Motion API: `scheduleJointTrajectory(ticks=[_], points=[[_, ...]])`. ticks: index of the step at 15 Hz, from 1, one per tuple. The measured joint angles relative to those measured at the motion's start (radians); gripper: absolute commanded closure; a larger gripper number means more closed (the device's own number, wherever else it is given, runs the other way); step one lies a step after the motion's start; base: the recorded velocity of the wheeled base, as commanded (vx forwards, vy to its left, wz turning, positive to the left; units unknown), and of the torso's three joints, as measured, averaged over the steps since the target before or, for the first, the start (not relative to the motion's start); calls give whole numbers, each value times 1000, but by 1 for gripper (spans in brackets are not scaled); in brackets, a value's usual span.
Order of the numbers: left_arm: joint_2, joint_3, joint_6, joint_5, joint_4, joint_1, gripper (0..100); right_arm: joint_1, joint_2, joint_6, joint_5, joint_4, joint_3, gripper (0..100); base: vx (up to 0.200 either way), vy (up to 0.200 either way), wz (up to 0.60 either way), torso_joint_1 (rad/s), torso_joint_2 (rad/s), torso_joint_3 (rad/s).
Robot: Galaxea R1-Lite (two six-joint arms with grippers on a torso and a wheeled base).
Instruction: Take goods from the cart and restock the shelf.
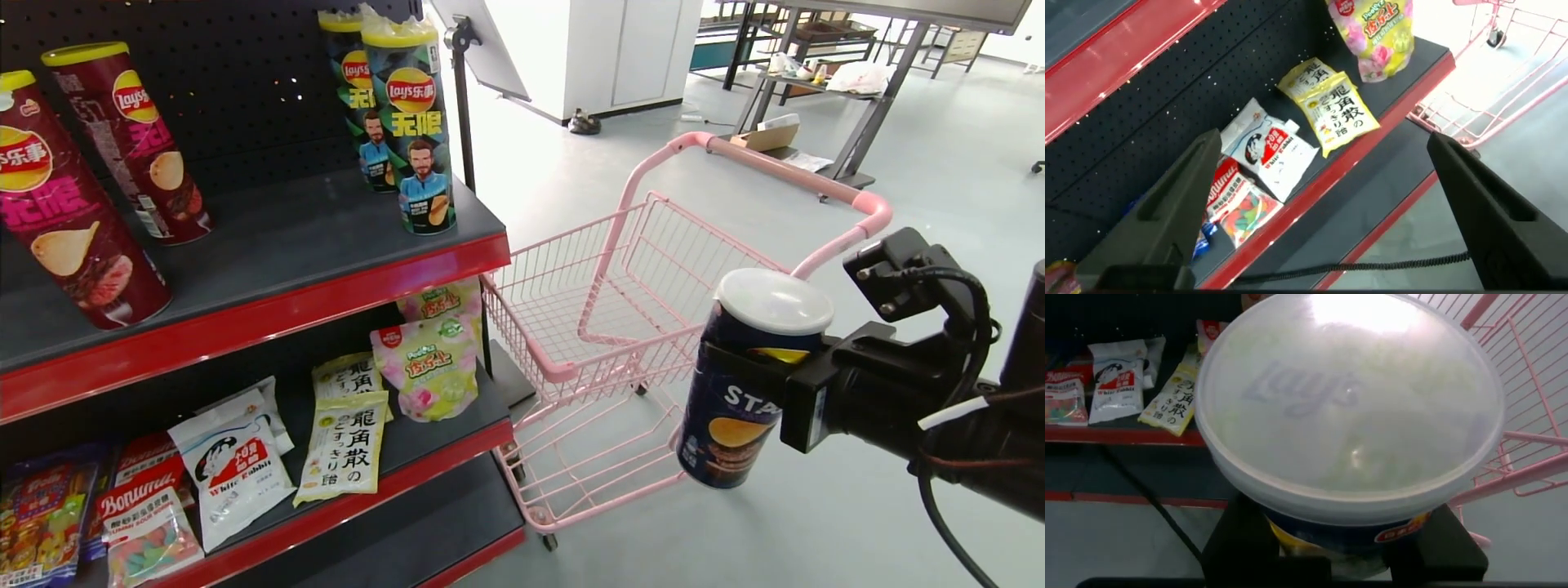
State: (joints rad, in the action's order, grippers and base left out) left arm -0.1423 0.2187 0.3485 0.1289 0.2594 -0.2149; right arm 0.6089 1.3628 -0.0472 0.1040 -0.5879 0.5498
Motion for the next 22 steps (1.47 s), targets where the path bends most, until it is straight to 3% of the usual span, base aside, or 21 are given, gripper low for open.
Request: scheduleJointTrajectory(ticks=[10, 14, 22], points=[[5, 16, 1, 0, -2, 0, 0, 1, -14, -18, 11, -5, -22, 100, 0, 0, 600, 4, 0, 2], [6, 14, 1, 0, 0, -1, 0, 1, -14, -27, 9, -6, -28, 100, 0, 0, 0, 35, -110, -76], [6, 13, 3, 0, -3, 0, 0, 9, -64, -60, 3, -3, -52, 100, 0, 0, 0, 190, -533, -345]])
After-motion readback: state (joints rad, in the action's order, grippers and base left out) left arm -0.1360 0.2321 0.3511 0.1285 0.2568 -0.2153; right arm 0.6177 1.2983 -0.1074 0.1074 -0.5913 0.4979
